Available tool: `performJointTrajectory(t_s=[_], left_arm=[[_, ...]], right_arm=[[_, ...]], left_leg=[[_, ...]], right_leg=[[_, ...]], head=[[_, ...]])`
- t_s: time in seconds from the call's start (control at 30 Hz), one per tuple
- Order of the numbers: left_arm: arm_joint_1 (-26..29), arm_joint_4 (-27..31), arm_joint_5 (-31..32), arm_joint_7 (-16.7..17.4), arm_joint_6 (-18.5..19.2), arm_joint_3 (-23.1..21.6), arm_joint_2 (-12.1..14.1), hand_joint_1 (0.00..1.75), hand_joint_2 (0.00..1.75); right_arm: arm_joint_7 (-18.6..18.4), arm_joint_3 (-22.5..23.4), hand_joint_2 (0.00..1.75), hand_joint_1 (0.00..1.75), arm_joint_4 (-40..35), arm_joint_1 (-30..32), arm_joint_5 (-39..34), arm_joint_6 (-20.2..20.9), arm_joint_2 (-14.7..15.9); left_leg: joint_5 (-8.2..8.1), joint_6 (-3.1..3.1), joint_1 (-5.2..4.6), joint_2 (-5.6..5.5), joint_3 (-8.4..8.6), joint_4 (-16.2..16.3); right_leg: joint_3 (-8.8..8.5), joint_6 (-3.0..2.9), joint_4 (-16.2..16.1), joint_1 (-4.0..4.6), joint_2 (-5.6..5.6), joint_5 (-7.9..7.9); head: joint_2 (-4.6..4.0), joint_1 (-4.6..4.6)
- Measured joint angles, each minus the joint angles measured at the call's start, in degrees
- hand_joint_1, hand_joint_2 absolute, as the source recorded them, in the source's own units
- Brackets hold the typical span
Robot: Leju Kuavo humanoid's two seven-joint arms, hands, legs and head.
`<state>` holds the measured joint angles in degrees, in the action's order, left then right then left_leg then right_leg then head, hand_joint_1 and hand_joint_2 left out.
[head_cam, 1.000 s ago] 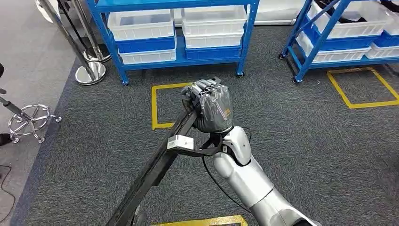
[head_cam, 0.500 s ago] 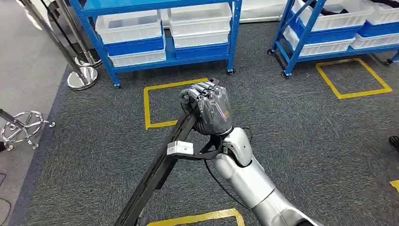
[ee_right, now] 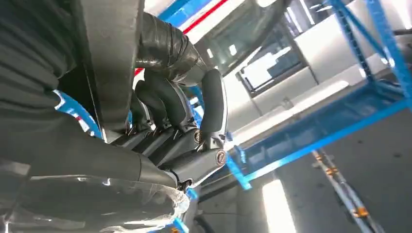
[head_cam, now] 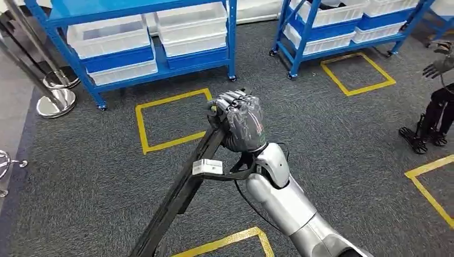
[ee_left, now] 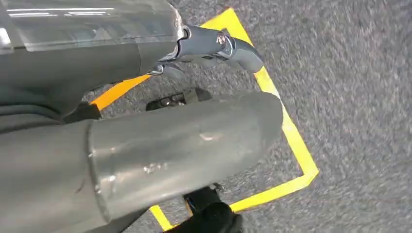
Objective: Take the parts from the cabinet and place them on the table.
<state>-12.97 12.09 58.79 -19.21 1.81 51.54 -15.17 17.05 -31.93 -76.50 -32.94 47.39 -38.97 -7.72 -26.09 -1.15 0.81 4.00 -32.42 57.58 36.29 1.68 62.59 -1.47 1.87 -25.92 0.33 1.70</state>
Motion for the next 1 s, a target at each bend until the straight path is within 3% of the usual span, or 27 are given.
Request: performJointTrajectory(t_s=[0.03,0.07,0.17,0.2,0.23,0.27,0.33,0.37,0.4,0.43,0.47,0.5,0.53,0.57,0.63,0.67,0.7,0.73,0.77,0.8,0.87,0.93,0.97,1.0], left_arm=[[0.0,0.0,0.0,-0.2,0.0,0.0,0.1,0.0,0.0],[0.0,0.0,0.0,-0.3,-0.1,0.0,0.2,0.0,0.0],[0.3,0.0,-0.4,-0.8,-0.5,0.0,0.5,0.0,0.0],[0.4,0.0,-0.6,-1.1,-0.6,0.0,0.5,0.0,0.0],[0.4,0.0,-0.7,-1.2,-0.7,0.0,0.6,0.0,0.0],[0.5,0.0,-0.9,-1.2,-0.8,0.0,0.6,0.0,0.0],[0.9,0.0,-1.0,-1.2,-0.9,0.0,0.9,0.0,0.0],[1.0,0.0,-1.0,-1.2,-0.9,0.0,0.9,0.0,0.0],[1.1,0.0,-1.0,-1.2,-0.9,0.0,0.9,0.0,0.0],[1.2,0.0,-1.0,-1.1,-1.0,0.0,0.9,0.0,0.0],[1.1,0.0,-1.0,-1.0,-1.0,0.0,0.9,0.0,0.0],[1.1,0.0,-1.0,-0.8,-1.0,0.0,0.9,0.0,0.0],[1.1,0.0,-1.0,-0.7,-1.1,0.0,1.0,0.0,0.0],[1.0,0.0,-1.0,-0.6,-1.0,0.0,1.1,0.0,0.0],[1.0,0.0,-0.6,-0.4,-0.9,0.0,1.0,0.0,0.0],[1.0,0.0,-0.6,-0.3,-0.9,0.0,1.0,0.0,0.0],[0.9,0.0,-0.5,-0.3,-0.8,0.0,0.9,0.0,0.0],[0.9,0.0,-0.4,-0.3,-0.8,0.0,0.9,0.0,0.0],[0.9,0.0,-0.3,-0.3,-0.8,0.0,0.8,0.0,0.0],[0.9,0.0,0.0,-0.2,-0.8,0.0,0.8,0.0,0.0],[1.1,0.0,0.0,-0.1,-0.8,0.0,0.8,0.0,0.0],[1.1,0.0,0.2,0.0,-0.8,0.0,0.8,0.0,0.0],[1.1,0.0,0.2,0.0,-0.7,0.0,0.8,0.0,0.0],[1.1,0.0,0.3,0.0,-0.7,-0.1,0.8,0.0,0.0]], right_arm=[[0.0,-0.1,1.75,1.75,-0.2,-0.1,-0.1,0.0,0.0],[0.0,-0.3,1.75,1.75,-0.5,0.0,-0.3,0.0,0.0],[0.0,-0.3,1.75,1.75,-0.7,0.2,-0.9,-0.1,0.3],[0.0,-0.3,1.75,1.75,-1.0,0.2,-1.0,-0.1,0.4],[0.0,-0.3,1.75,1.75,-1.2,0.2,-1.0,-0.1,0.5],[0.0,-0.3,1.75,1.75,-1.4,0.2,-1.0,-0.1,0.5],[0.0,-0.6,1.75,1.75,-1.5,0.3,-1.0,-0.1,0.5],[0.0,-0.7,1.75,1.75,-1.5,0.5,-1.0,-0.1,0.5],[0.0,-0.7,1.75,1.75,-1.5,0.6,-1.0,-0.1,0.6],[0.0,-0.7,1.75,1.75,-1.6,0.8,-1.0,-0.1,0.6],[0.0,-0.8,1.75,1.75,-1.7,0.9,-1.0,-0.1,0.6],[0.0,-0.8,1.75,1.75,-1.9,0.8,-1.0,-0.1,0.6],[0.0,-0.8,1.75,1.75,-2.2,0.8,-1.0,-0.2,0.7],[0.0,-0.8,1.75,1.75,-2.3,0.8,-0.8,-0.2,0.7],[0.0,-0.8,1.75,1.75,-2.8,1.2,-0.7,-0.5,0.9],[0.0,-0.8,1.75,1.75,-3.2,1.4,-0.7,-0.5,1.2],[0.0,-0.8,1.75,1.75,-3.6,1.6,-0.7,-0.6,1.5],[0.0,-0.8,1.75,1.75,-3.8,1.8,-0.8,-0.8,1.8],[0.0,-0.8,1.75,1.75,-4.1,1.8,-0.9,-0.9,2.0],[0.0,-0.8,1.75,1.75,-4.2,1.8,-1.2,-0.9,2.0],[0.0,-0.8,1.75,1.75,-4.3,2.5,-1.3,-1.0,2.2],[0.2,-0.8,1.75,1.75,-4.4,3.2,-1.3,-1.0,2.5],[0.4,-0.8,1.75,1.75,-4.5,3.3,-1.3,-1.0,2.7],[0.6,-0.8,1.75,1.75,-4.6,3.5,-1.3,-1.0,2.8]], left_leg=[[-0.42,0.52,-0.37,0.4,-0.39,0.6],[-0.79,0.87,-0.73,0.79,-0.58,1.3],[-0.64,1.5,-0.51,2.2,-0.4,1.1],[-1.28,2.03,-0.22,1.31,-0.73,1.3],[-2.77,2.27,-0.1,-0.91,-1.06,2.8],[-4.99,2.36,0.01,-2.32,-2.33,6.0],[-9.24,2.43,-0.05,-3.35,-6.47,15.3],[-10.03,2.3,-0.06,-3.41,-8.05,18.6],[-9.43,2.08,-0.13,-3.45,-8.35,19.0],[-7.68,1.71,-0.2,-3.56,-7.42,17.0],[-4.66,1.15,-0.29,-4.03,-5.09,12.1],[-1.99,0.54,-0.47,-5.26,-2.62,6.9],[-0.99,-0.24,-0.48,-8.46,-0.97,2.9],[-1.22,-0.58,-0.37,-9.31,-0.52,2.2],[-1.32,-0.81,-0.89,-8.28,-0.13,1.4],[-1.21,-0.88,-0.92,-7.68,-0.03,1.1],[-0.39,-1.0,-0.33,-6.66,0.54,-0.5],[0.07,-1.05,-0.32,-5.75,1.04,-1.4],[0.27,-1.37,-0.32,-5.15,1.11,-1.6],[0.27,-1.4,-0.44,-4.34,1.04,-1.6],[0.09,-1.46,-0.58,-2.5,0.88,-1.3],[-0.06,-1.36,-0.56,-1.29,0.74,-1.1],[-0.18,-1.29,-0.55,-0.86,0.68,-0.9],[-0.37,-1.14,-0.52,-0.27,0.67,-0.7]], right_leg=[[-0.89,-0.3,-1.9,0.69,2.48,-1.09],[-0.57,-1.07,-2.2,0.44,1.59,-0.52],[0.05,-2.07,-1.9,0.76,-0.24,-0.34],[-0.01,-2.49,-2.1,0.46,-0.67,-0.07],[0.06,-2.7,-2.2,0.44,-1.08,0.06],[0.17,-2.92,-2.2,0.43,-1.47,0.19],[0.44,-3.18,-2.2,0.68,-2.81,0.36],[0.57,-3.29,-2.1,0.83,-3.51,0.45],[0.6,-3.35,-2.1,0.96,-4.24,0.51],[0.58,-3.32,-2.1,1.06,-5.01,0.56],[0.46,-3.32,-2.1,1.19,-5.89,0.62],[0.31,-3.26,-2.1,1.28,-6.62,0.66],[0.37,-3.16,-2.2,0.93,-6.95,0.74],[0.6,-2.79,-2.1,1.09,-7.51,0.92],[1.22,-1.92,-2.4,0.3,-8.94,1.45],[1.24,-1.37,-2.8,0.27,-9.58,1.83],[1.05,-0.93,-3.2,0.79,-9.8,2.03],[1.47,-1.01,-2.3,0.86,-6.92,1.15],[2.68,-0.93,0.1,1.05,-4.45,-0.83],[4.51,-0.69,4.0,1.07,-3.19,-3.06],[8.39,-0.18,12.2,0.69,-2.51,-6.27],[8.51,0.14,12.8,0.44,-2.31,-5.41],[7.67,0.25,11.3,0.34,-2.13,-4.38],[5.65,0.35,7.9,0.18,-1.75,-2.54]], head=[[0.0,-0.02],[0.0,0.13],[0.0,0.04],[0.0,0.07],[0.0,0.06],[0.0,0.07],[0.0,0.07],[0.0,0.07],[0.0,0.04],[0.0,0.07],[0.0,0.04],[0.0,0.04],[0.0,0.02],[0.0,0.0],[0.0,0.09],[0.0,0.09],[0.0,0.09],[0.0,0.07],[0.0,0.0],[0.0,0.05],[0.0,0.02],[0.0,0.02],[0.0,0.02],[0.0,0.02]])
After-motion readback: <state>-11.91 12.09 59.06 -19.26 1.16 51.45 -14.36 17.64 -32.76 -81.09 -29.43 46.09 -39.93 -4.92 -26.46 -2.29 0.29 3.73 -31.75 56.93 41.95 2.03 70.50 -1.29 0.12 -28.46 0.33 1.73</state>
